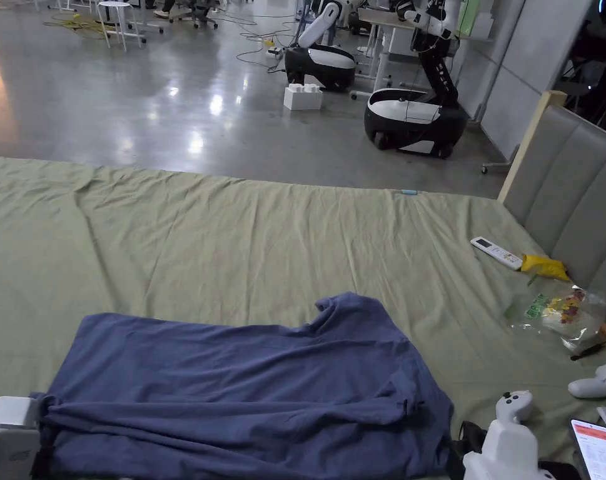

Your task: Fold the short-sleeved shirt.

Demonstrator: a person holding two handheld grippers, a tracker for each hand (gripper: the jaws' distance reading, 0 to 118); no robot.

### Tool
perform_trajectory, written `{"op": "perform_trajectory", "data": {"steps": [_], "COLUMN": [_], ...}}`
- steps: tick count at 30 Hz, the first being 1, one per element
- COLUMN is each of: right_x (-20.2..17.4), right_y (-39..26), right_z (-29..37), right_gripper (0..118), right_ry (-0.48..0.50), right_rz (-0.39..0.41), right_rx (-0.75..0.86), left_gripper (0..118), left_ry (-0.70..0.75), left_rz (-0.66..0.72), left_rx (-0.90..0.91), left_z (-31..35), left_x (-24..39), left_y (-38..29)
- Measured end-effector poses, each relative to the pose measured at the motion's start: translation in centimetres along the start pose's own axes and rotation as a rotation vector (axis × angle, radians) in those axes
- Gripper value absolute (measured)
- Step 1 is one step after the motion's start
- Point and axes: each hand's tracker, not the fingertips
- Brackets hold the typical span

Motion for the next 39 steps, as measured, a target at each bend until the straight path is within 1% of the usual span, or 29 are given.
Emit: {"op": "perform_trajectory", "data": {"steps": [1, 3, 4, 5, 6, 7, 16, 17, 18, 19, 20, 21, 22, 23, 25, 29, 34, 39], "right_x": [0.7, 1.6, 1.8, 2.0, 1.9, 1.8, -1.6, -2.1, -2.6, -3.0, -3.5, -3.8, -4.0, -4.2, -4.5, -4.0, -3.7, -3.5], "right_y": [0.3, 0.7, 0.8, 1.0, 0.9, 0.8, -1.0, -1.5, -1.9, -2.2, -2.2, -2.2, -2.1, -2.1, -1.9, -0.6, 1.8, 5.4], "right_z": [-0.6, -2.2, -2.9, -3.9, -4.9, -5.7, -13.4, -13.8, -14.0, -13.8, -13.4, -13.3, -12.9, -12.7, -12.7, -11.9, -9.7, -7.2], "right_gripper": [9, 30, 42, 61, 72, 75, 74, 69, 59, 50, 43, 32, 19, 15, 12, 10, 10, 9], "right_ry": [0.006, 0.018, 0.026, 0.041, 0.057, 0.066, 0.115, 0.13, 0.139, 0.138, 0.128, 0.122, 0.143, 0.149, 0.135, 0.146, 0.143, 0.16], "right_rz": [-0.003, 0.018, 0.023, 0.047, 0.058, 0.064, 0.142, 0.157, 0.174, 0.184, 0.212, 0.228, 0.219, 0.213, 0.243, 0.252, 0.255, 0.239], "right_rx": [-0.026, -0.107, -0.13, -0.18, -0.221, -0.241, -0.457, -0.492, -0.503, -0.487, -0.447, -0.44, -0.448, -0.445, -0.446, -0.425, -0.39, -0.328], "left_gripper": [6, 6, 6, 6, 6, 6, 6, 6, 6, 6, 6, 6, 6, 6, 6, 6, 6, 6], "left_ry": [-0.009, -0.019, -0.019, -0.022, -0.024, -0.026, -0.024, -0.024, -0.024, -0.024, -0.024, -0.025, -0.026, -0.024, -0.026, -0.03, -0.045, -0.081], "left_rz": [0.006, 0.018, 0.019, 0.028, 0.034, 0.04, 0.066, 0.069, 0.071, 0.073, 0.078, 0.079, 0.08, 0.083, 0.086, 0.089, 0.097, 0.115], "left_rx": [0.002, 0.021, 0.022, 0.032, 0.039, 0.048, 0.067, 0.068, 0.069, 0.067, 0.064, 0.065, 0.067, 0.068, 0.07, 0.086, 0.128, 0.199], "left_z": [0.3, 1.0, 1.0, 1.3, 1.5, 1.7, 1.9, 1.9, 1.8, 1.8, 1.7, 1.7, 1.7, 1.7, 1.8, 2.5, 4.4, 7.7], "left_x": [-0.2, -0.5, -0.5, -0.5, -0.6, -0.6, -0.3, -0.3, -0.3, -0.2, -0.2, -0.1, -0.1, 0.0, 0.1, -0.1, -0.8, -1.8], "left_y": [-0.1, -0.4, -0.6, -0.7, -0.9, -1.0, -1.1, -1.2, -1.2, -1.3, -1.4, -1.5, -1.6, -1.6, -1.7, -1.7, -0.6, 0.9]}}
